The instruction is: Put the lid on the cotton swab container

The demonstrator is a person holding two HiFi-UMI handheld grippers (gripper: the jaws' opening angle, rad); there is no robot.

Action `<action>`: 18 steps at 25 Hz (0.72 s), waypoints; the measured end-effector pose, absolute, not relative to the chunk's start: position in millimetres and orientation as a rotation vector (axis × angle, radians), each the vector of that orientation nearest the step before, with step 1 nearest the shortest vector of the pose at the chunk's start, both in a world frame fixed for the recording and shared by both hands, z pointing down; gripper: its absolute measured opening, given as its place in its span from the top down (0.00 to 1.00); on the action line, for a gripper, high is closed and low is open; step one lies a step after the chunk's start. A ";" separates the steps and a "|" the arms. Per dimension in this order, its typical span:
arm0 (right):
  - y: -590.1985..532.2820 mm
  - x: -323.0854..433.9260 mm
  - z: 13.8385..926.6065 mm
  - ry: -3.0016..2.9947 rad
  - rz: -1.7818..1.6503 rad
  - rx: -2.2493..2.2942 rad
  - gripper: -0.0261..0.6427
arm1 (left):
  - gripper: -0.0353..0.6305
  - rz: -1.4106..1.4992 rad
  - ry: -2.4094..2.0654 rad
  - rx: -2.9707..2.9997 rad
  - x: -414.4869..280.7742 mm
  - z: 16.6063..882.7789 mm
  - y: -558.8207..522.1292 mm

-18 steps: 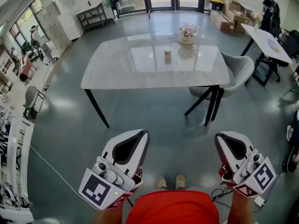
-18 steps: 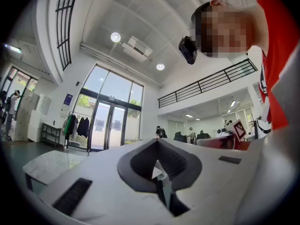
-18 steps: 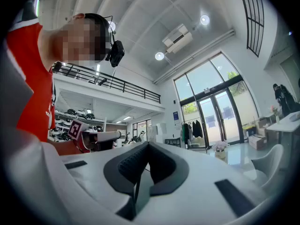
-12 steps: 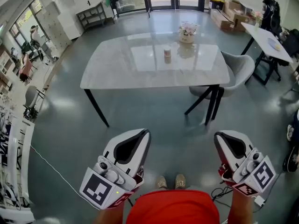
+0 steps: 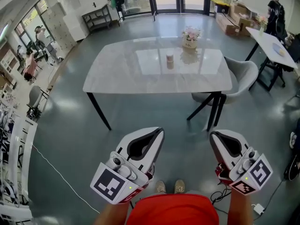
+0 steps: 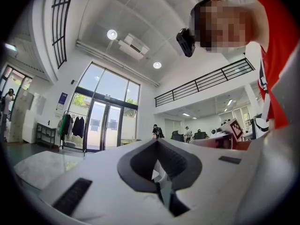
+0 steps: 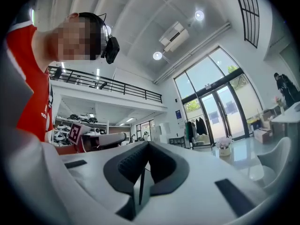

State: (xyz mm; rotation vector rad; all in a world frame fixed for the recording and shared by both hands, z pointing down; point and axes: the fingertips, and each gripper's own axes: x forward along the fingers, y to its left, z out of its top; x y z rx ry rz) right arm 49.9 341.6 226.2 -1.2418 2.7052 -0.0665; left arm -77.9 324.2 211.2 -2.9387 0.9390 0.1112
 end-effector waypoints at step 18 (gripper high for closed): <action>253.3 88.9 250.7 2.773 -0.102 -1.131 0.95 | 0.93 0.045 1.071 -2.867 -23.8 240.2 238.2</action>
